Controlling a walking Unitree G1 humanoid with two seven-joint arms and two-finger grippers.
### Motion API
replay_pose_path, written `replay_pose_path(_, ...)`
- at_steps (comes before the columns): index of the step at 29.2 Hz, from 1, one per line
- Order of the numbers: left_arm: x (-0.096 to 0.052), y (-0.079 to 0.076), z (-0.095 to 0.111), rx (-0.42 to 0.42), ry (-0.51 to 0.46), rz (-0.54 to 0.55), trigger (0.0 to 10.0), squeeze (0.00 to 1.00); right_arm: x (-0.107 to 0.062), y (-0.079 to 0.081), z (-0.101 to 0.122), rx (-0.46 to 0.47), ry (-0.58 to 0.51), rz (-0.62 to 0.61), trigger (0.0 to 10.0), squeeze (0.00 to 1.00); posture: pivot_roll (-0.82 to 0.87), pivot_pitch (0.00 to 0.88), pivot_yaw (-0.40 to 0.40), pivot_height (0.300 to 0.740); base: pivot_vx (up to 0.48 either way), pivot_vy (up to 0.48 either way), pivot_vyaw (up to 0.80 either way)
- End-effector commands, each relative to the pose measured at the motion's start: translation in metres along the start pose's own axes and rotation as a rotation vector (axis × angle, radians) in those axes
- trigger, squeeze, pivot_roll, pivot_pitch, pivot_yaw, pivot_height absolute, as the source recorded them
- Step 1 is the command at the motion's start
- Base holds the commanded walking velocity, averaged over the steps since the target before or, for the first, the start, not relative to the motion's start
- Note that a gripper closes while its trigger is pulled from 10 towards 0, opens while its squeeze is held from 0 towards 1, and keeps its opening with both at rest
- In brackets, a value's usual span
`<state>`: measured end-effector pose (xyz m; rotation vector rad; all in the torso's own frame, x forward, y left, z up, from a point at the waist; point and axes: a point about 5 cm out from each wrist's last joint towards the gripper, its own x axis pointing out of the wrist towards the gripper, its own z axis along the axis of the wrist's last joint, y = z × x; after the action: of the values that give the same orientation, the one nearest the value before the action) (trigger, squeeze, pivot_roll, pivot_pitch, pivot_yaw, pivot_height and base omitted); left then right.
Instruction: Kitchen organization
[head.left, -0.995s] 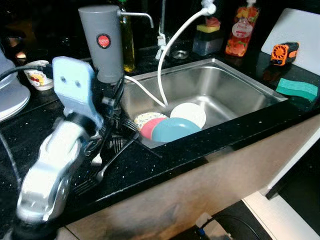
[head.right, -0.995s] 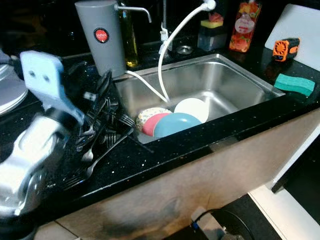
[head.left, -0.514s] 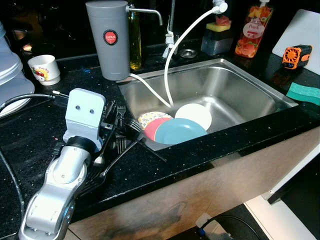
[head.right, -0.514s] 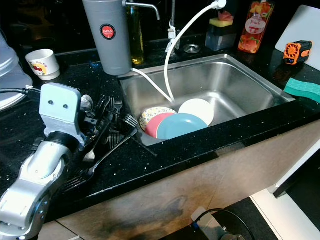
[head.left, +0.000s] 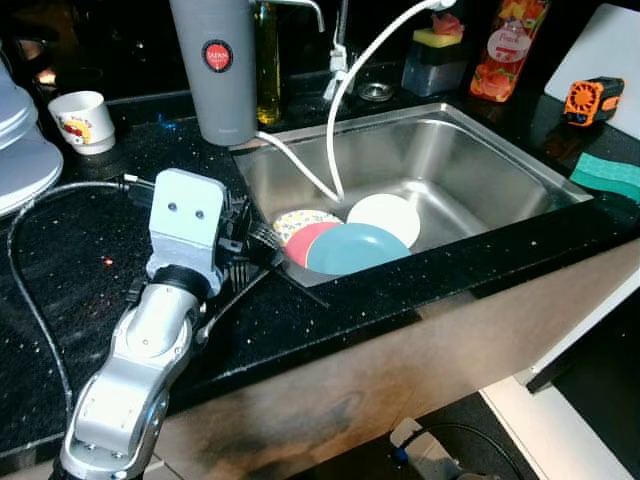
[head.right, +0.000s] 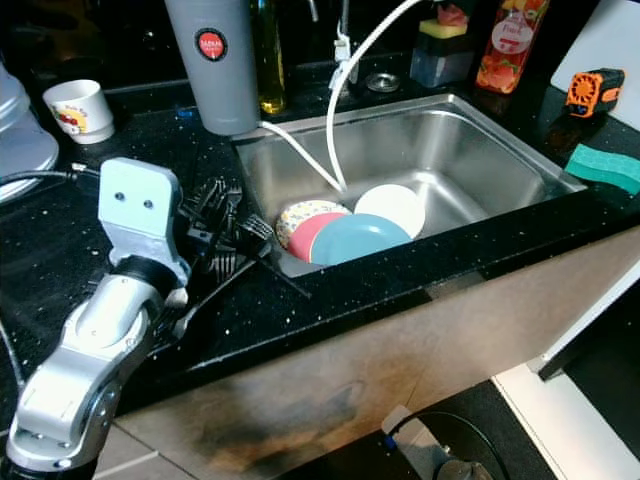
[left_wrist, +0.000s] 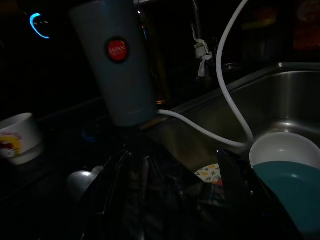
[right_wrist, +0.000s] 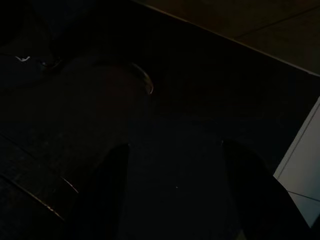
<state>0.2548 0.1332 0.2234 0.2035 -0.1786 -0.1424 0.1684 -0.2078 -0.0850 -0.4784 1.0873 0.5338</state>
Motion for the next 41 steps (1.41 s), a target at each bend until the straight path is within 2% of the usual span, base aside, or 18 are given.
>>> replay_pose_path(1,0.000,0.000,0.000,0.012,0.004,0.007,10.0,0.00,0.000,0.003,-0.002,0.035,-0.001,0.008,10.0,0.00,0.09,0.000,0.000,0.740,-0.341,0.000,0.00)
replay_pose_path(6,0.001,0.000,0.000,0.012,0.001,0.006,10.0,0.00,0.000,0.003,-0.002,0.033,-0.002,0.018,10.0,0.00,0.09,0.000,0.000,0.740,-0.332,0.000,0.00)
replay_pose_path(15,0.006,0.005,0.003,0.020,-0.019,0.017,10.0,0.00,0.001,0.005,-0.003,0.040,0.004,0.034,10.0,0.00,0.09,0.000,0.005,0.740,0.000,0.000,0.79)
replay_pose_path(24,0.010,0.011,0.004,0.062,-0.026,0.005,10.0,0.00,0.001,0.006,-0.003,0.044,0.004,0.036,10.0,0.00,0.08,0.000,0.006,0.740,0.000,0.000,0.80)
replay_pose_path(31,0.010,0.011,0.002,0.026,-0.026,-0.028,10.0,0.00,0.000,0.003,-0.002,0.045,-0.006,0.007,10.0,0.00,0.08,0.000,0.008,0.740,0.000,0.000,0.80)
replay_pose_path(33,0.010,0.009,0.001,0.033,-0.013,-0.059,10.0,0.00,0.000,0.003,-0.004,0.077,-0.006,-0.015,10.0,0.00,0.08,0.000,0.008,0.740,0.000,0.000,0.00)
replay_pose_path(41,0.011,0.001,0.001,0.010,-0.014,-0.116,10.0,0.00,0.000,0.002,-0.003,0.048,0.003,-0.013,10.0,0.00,0.08,0.000,0.007,0.740,0.000,-0.358,0.00)
